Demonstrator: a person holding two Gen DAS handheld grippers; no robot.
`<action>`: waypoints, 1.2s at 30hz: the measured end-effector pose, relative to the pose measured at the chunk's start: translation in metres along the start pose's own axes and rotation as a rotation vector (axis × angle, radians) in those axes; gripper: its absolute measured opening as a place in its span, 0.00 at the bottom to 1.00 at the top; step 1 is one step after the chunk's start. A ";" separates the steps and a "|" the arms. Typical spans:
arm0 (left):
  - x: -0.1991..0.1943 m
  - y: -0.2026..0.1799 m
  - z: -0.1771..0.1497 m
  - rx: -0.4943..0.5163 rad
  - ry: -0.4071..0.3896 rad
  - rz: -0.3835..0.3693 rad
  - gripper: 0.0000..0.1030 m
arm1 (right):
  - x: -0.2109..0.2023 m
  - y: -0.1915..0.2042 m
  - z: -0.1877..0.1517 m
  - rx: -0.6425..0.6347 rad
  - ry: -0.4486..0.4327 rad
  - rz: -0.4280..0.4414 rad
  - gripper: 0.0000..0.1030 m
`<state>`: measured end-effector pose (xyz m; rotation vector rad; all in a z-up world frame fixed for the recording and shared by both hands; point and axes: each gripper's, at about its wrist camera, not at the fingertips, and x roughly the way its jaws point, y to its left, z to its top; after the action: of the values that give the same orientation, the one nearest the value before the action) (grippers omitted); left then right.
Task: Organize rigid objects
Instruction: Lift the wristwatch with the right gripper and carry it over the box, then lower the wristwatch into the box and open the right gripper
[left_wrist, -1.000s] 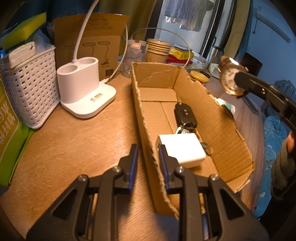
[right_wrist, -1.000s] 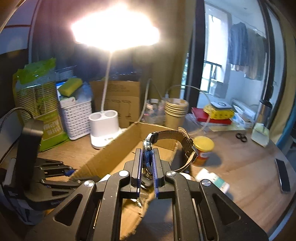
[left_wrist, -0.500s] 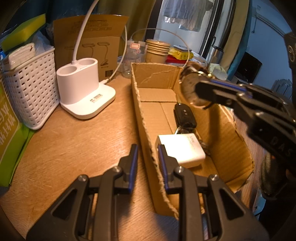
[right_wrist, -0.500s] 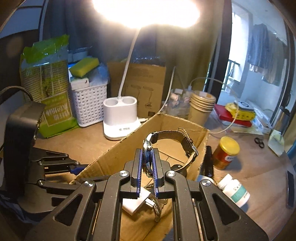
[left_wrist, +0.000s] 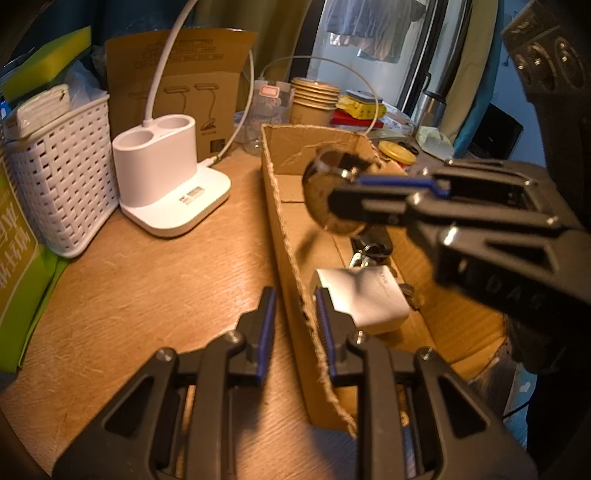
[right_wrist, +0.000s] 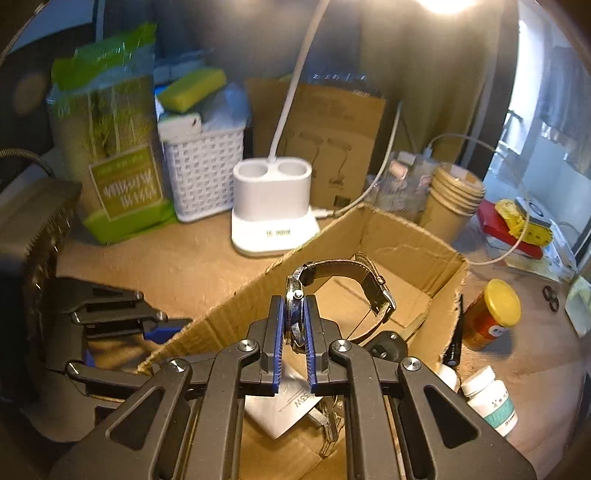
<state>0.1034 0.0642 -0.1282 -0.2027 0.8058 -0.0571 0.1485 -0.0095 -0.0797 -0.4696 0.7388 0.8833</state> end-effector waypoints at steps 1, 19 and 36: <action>0.000 0.000 0.000 0.000 0.000 0.000 0.22 | 0.002 0.001 0.000 -0.006 0.009 -0.003 0.11; 0.001 0.000 0.000 0.000 0.002 -0.002 0.22 | 0.028 0.010 -0.001 -0.073 0.141 0.003 0.13; 0.001 0.002 -0.001 -0.007 0.005 -0.005 0.22 | -0.003 -0.005 -0.005 0.005 0.036 -0.010 0.33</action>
<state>0.1035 0.0658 -0.1295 -0.2112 0.8105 -0.0601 0.1498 -0.0171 -0.0809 -0.4858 0.7707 0.8652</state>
